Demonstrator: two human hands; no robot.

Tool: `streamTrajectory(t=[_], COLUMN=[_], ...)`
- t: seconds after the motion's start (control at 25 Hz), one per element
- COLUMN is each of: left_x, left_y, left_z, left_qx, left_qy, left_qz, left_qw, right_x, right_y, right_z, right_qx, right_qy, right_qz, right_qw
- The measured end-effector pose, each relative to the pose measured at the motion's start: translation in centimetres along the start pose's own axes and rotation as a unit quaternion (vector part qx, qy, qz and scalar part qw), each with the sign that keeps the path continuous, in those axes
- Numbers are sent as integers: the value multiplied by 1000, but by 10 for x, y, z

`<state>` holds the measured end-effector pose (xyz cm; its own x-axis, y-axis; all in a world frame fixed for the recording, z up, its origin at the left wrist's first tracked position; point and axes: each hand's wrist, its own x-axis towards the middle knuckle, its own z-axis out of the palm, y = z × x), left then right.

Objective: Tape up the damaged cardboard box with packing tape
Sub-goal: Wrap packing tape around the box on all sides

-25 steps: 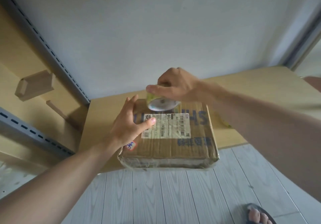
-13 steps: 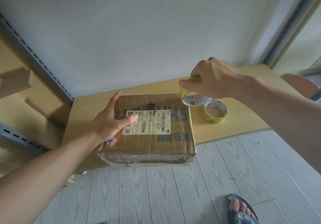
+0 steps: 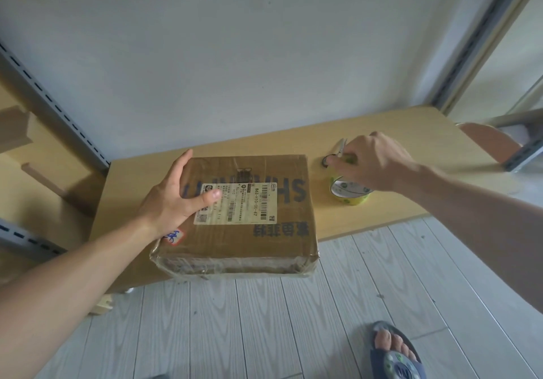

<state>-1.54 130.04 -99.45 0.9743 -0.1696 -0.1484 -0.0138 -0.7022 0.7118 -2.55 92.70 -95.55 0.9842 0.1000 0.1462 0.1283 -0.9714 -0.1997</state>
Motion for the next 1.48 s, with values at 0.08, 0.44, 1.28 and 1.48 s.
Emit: streamTrajectory(t=[0.08, 0.44, 1.28, 1.48], left_x=[0, 7, 5, 6], left_y=[1, -7, -43, 48], left_z=[1, 2, -51, -129], left_qx=[-23, -187, 55, -117], left_qy=[8, 60, 167, -16], left_qz=[7, -124, 2, 106], left_qw=[1000, 973, 985, 987], right_x=[-4, -11, 84, 94], right_y=[1, -14, -190, -237], right_z=[10, 71, -31, -28], right_qx=[16, 216, 673, 646], right_qy=[3, 49, 147, 127], right_qz=[21, 80, 126, 87], right_qw=[1000, 972, 714, 748])
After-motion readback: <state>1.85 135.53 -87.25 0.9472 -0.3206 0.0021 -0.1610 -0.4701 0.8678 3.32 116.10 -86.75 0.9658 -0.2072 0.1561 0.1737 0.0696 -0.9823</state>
